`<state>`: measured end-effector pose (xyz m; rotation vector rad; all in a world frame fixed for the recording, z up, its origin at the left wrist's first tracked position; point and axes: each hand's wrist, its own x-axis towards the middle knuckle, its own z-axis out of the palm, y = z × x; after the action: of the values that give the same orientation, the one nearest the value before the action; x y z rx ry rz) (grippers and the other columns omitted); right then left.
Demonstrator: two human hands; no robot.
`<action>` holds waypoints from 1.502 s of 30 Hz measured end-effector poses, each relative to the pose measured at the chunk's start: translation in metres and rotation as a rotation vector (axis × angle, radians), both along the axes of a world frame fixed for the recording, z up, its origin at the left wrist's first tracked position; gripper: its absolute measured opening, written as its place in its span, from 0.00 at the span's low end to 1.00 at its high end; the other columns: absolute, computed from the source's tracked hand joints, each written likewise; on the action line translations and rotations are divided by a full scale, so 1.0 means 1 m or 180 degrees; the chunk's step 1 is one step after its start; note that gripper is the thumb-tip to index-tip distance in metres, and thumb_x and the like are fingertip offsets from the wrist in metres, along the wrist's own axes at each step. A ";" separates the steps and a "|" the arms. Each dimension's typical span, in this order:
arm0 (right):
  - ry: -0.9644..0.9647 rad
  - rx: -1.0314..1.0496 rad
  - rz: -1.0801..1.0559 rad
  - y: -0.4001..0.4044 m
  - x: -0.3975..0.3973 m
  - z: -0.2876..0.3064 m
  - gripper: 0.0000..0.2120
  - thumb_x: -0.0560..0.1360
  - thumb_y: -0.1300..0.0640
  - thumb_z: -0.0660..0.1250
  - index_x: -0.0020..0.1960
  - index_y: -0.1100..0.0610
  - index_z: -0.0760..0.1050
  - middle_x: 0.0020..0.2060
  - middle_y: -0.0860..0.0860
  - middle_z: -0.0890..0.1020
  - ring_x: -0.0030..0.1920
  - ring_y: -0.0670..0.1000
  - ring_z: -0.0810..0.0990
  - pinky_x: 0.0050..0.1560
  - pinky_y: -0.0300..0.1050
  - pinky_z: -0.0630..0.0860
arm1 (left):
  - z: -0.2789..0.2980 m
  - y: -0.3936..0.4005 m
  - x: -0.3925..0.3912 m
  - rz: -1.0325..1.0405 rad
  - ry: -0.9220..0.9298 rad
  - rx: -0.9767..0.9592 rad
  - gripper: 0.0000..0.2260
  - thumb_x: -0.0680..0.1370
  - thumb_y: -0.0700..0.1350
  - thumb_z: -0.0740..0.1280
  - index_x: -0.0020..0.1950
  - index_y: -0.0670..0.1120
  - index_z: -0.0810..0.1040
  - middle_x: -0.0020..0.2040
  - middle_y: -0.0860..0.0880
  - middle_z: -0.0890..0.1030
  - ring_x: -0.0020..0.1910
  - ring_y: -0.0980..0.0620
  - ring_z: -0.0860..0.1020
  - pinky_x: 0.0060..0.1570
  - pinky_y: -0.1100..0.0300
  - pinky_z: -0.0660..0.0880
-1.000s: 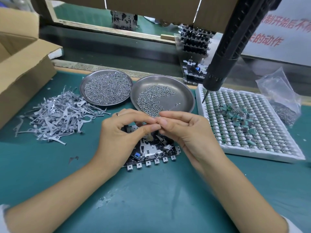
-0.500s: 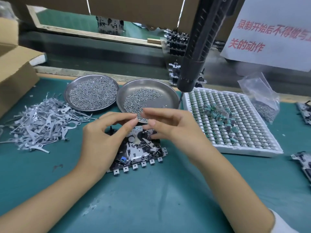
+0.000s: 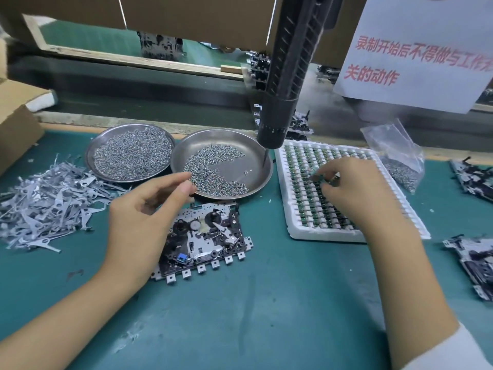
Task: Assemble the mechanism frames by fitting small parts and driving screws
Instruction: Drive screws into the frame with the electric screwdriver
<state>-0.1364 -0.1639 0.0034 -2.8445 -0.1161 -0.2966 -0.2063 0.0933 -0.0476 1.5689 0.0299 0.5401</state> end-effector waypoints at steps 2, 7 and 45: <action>-0.0047 -0.0164 -0.0013 0.002 0.001 -0.002 0.16 0.72 0.68 0.63 0.55 0.56 0.81 0.48 0.57 0.81 0.48 0.58 0.77 0.46 0.50 0.76 | 0.001 -0.001 0.000 -0.0020 -0.0022 -0.0002 0.06 0.74 0.43 0.68 0.49 0.50 0.81 0.40 0.58 0.85 0.39 0.61 0.82 0.42 0.73 0.75; -0.0185 -0.0245 -0.0090 0.001 0.001 -0.004 0.14 0.73 0.66 0.64 0.55 0.56 0.80 0.47 0.54 0.82 0.48 0.58 0.77 0.44 0.50 0.75 | 0.001 0.001 0.000 -0.0064 -0.0036 0.0009 0.06 0.73 0.45 0.67 0.48 0.49 0.80 0.41 0.57 0.85 0.39 0.59 0.82 0.43 0.71 0.76; 0.1958 0.5015 0.1177 0.094 -0.037 -0.022 0.11 0.66 0.64 0.70 0.49 0.60 0.83 0.44 0.57 0.85 0.45 0.52 0.84 0.46 0.36 0.78 | 0.004 -0.004 -0.008 -0.0394 -0.0230 0.0282 0.08 0.70 0.45 0.71 0.46 0.55 0.82 0.41 0.58 0.84 0.41 0.62 0.80 0.40 0.75 0.73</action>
<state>-0.1733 -0.0696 -0.0183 -1.2069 -0.1659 0.4175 -0.2140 0.0891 -0.0435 1.6243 -0.1469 0.5058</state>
